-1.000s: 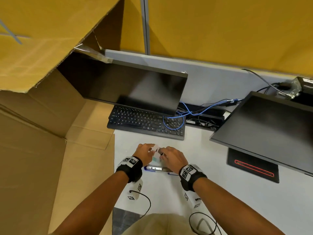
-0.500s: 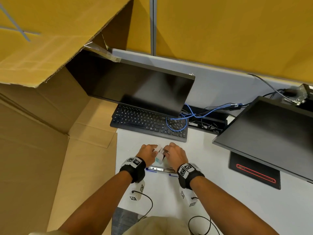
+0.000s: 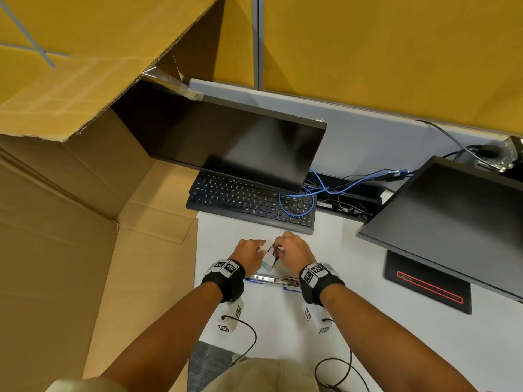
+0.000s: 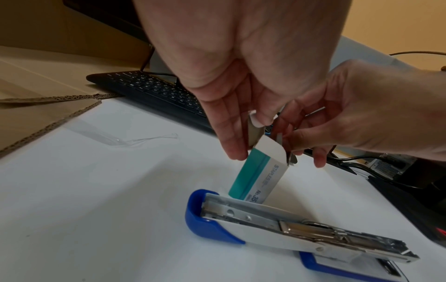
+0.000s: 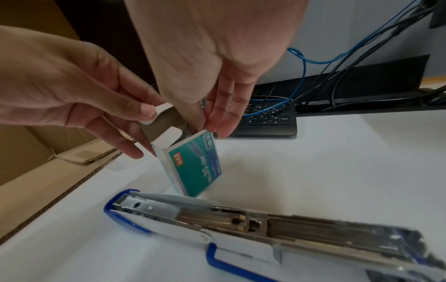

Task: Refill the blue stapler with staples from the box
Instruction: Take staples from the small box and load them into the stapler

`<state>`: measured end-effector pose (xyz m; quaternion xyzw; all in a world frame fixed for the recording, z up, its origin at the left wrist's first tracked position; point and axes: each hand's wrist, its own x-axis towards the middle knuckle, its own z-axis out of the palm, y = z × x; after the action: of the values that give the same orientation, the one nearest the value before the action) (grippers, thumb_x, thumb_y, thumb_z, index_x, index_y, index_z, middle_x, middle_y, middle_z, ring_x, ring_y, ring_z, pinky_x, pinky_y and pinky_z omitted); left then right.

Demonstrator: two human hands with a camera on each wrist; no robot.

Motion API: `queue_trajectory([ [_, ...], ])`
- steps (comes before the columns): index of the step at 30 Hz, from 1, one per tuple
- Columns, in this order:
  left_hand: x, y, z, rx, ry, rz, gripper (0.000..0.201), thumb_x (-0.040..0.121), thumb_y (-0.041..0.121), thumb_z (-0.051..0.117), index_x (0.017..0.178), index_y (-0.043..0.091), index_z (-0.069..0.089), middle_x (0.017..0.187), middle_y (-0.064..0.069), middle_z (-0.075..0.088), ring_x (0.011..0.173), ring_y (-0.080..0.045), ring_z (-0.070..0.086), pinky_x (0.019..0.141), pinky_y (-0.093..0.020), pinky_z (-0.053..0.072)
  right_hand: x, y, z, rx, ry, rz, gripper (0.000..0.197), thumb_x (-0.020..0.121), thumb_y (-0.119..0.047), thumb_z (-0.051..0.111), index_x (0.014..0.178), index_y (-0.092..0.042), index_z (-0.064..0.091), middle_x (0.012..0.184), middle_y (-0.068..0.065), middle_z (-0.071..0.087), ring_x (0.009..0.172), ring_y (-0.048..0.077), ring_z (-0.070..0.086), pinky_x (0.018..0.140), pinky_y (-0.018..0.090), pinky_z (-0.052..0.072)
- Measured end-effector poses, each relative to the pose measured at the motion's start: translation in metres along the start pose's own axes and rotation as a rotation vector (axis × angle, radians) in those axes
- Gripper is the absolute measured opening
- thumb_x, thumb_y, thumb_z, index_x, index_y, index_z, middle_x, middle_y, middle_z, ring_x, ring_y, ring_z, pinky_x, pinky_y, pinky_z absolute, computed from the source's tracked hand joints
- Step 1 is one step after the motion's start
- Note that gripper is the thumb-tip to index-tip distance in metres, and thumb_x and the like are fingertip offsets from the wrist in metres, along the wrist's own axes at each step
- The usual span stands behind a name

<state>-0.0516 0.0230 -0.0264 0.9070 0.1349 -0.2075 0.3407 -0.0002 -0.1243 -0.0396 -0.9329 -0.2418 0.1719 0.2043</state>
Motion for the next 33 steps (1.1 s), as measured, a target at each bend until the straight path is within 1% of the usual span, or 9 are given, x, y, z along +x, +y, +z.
queue_trajectory([
  [5,0.002,-0.001,0.001,0.009,-0.001,0.031,0.044,0.098,0.020,0.046,0.142,0.015,0.044,0.132,-0.018,0.056,0.132,-0.028,0.043,0.114,-0.040,0.037,-0.001,0.004,-0.006,0.051,-0.009,0.037,0.009,0.081,-0.008,0.061,0.082,-0.017,0.063,0.085,0.002,0.062,0.075,0.023,0.057,0.066,0.032,0.050],
  [9,0.001,0.001,-0.001,0.036,0.012,0.055,0.042,0.096,0.023,0.050,0.137,0.019,0.051,0.121,-0.012,0.064,0.122,-0.026,0.049,0.104,-0.038,0.045,-0.003,0.013,-0.016,0.180,0.003,0.085,0.008,0.078,-0.006,0.058,0.078,-0.014,0.057,0.066,0.001,0.059,0.062,0.022,0.054,0.056,0.027,0.044],
  [13,0.000,0.004,-0.003,0.074,0.096,0.131,0.030,0.089,0.022,0.059,0.119,0.020,0.064,0.109,-0.004,0.071,0.101,-0.023,0.064,0.090,-0.036,0.056,-0.009,0.027,-0.022,0.224,0.031,0.055,0.022,0.083,-0.003,0.054,0.097,-0.017,0.065,0.073,0.004,0.067,0.061,0.023,0.056,0.061,0.023,0.043],
  [18,0.001,0.012,0.002,0.093,0.177,0.165,0.020,0.083,0.017,0.067,0.103,0.016,0.067,0.098,-0.002,0.070,0.089,-0.021,0.064,0.081,-0.035,0.057,-0.018,0.041,-0.024,0.324,0.101,0.076,0.025,0.084,0.001,0.058,0.096,-0.010,0.077,0.077,-0.001,0.062,0.068,0.017,0.059,0.073,0.024,0.051],
  [23,0.001,0.015,0.014,0.172,0.158,0.185,0.013,0.080,0.015,0.068,0.093,0.017,0.068,0.099,-0.002,0.067,0.090,-0.023,0.064,0.078,-0.035,0.056,-0.024,0.060,-0.020,0.465,0.122,0.182,0.019,0.084,0.002,0.063,0.092,-0.007,0.077,0.083,0.013,0.074,0.068,0.025,0.073,0.076,0.036,0.062],
  [27,0.004,0.013,0.024,0.245,0.143,0.172,0.014,0.081,0.021,0.068,0.094,0.021,0.071,0.108,0.002,0.064,0.099,-0.021,0.061,0.081,-0.033,0.055,-0.032,0.075,-0.018,0.528,0.094,0.242,0.016,0.084,0.004,0.064,0.091,-0.003,0.076,0.086,0.019,0.073,0.065,0.025,0.074,0.078,0.036,0.062],
  [29,0.005,0.013,0.028,0.269,0.136,0.162,0.013,0.083,0.024,0.066,0.095,0.021,0.072,0.113,0.003,0.062,0.105,-0.019,0.058,0.084,-0.034,0.055,-0.038,0.081,-0.017,0.509,0.071,0.240,0.015,0.081,0.006,0.067,0.091,-0.001,0.076,0.085,0.018,0.073,0.061,0.018,0.070,0.076,0.029,0.061],
  [32,0.007,0.012,0.030,0.338,0.116,0.172,0.018,0.087,0.031,0.061,0.097,0.021,0.074,0.116,0.003,0.060,0.110,-0.019,0.055,0.083,-0.034,0.054,-0.044,0.087,-0.014,0.467,0.050,0.250,0.016,0.080,0.005,0.070,0.092,-0.003,0.077,0.085,0.013,0.073,0.061,0.002,0.063,0.064,0.005,0.050],
  [33,0.008,0.012,0.031,0.359,0.119,0.183,0.021,0.087,0.033,0.060,0.097,0.020,0.073,0.115,0.003,0.060,0.109,-0.019,0.055,0.082,-0.032,0.053,-0.046,0.089,-0.014,0.462,0.040,0.257,0.017,0.080,0.004,0.070,0.093,-0.004,0.077,0.085,0.011,0.073,0.063,0.003,0.061,0.062,0.005,0.048],
])
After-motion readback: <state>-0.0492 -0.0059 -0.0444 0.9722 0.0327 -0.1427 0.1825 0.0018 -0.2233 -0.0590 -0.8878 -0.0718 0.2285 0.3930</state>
